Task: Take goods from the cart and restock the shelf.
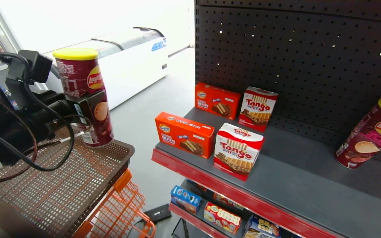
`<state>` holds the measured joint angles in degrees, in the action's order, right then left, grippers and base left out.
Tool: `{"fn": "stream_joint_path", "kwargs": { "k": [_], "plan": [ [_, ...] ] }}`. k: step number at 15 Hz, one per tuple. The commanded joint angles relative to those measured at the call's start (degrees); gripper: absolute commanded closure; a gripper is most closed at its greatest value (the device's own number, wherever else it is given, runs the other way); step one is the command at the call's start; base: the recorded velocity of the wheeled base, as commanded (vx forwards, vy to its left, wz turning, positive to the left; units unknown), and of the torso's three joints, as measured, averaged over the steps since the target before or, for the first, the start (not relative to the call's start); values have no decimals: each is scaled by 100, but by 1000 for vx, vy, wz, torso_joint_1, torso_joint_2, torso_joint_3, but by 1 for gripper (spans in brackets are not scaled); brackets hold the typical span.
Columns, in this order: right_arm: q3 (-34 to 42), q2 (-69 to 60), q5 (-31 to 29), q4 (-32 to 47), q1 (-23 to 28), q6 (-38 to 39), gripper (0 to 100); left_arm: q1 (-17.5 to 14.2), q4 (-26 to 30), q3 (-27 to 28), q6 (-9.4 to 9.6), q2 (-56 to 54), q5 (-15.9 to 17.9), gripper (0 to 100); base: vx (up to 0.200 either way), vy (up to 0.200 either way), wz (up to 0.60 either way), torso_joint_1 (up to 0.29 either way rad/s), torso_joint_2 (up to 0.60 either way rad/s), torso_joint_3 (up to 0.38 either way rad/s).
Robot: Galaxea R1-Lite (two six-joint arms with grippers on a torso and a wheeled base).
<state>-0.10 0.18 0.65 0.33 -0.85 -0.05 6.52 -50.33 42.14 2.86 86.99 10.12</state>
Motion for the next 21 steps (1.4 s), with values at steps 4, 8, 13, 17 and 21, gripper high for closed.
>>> {"fn": "stream_joint_path", "kwargs": {
  "k": [4, 8, 13, 17, 21],
  "plan": [
    [1, -1, 6, 2, -3, -4, 0, 490, 68, -365, -102, -508, 579, 100, 0, 0, 0, 0, 0, 0],
    [1, -1, 6, 2, -3, -4, 0, 649, -574, -391, -93, -323, 597, 100, 0, 0, 0, 0, 0, 0],
    [1, -1, -3, 2, -3, 5, 0, 842, -811, -461, -111, -323, 1080, 100, 0, 0, 0, 0, 0, 0],
    [1, -1, -3, 2, -3, 5, 0, 824, -328, -312, -119, -411, 1300, 100, 0, 0, 0, 0, 0, 0],
    [1, -1, -3, 2, -3, -4, 0, 947, 1070, -268, -84, -930, 1572, 100, 0, 0, 0, 0, 0, 0]
  ]
}}
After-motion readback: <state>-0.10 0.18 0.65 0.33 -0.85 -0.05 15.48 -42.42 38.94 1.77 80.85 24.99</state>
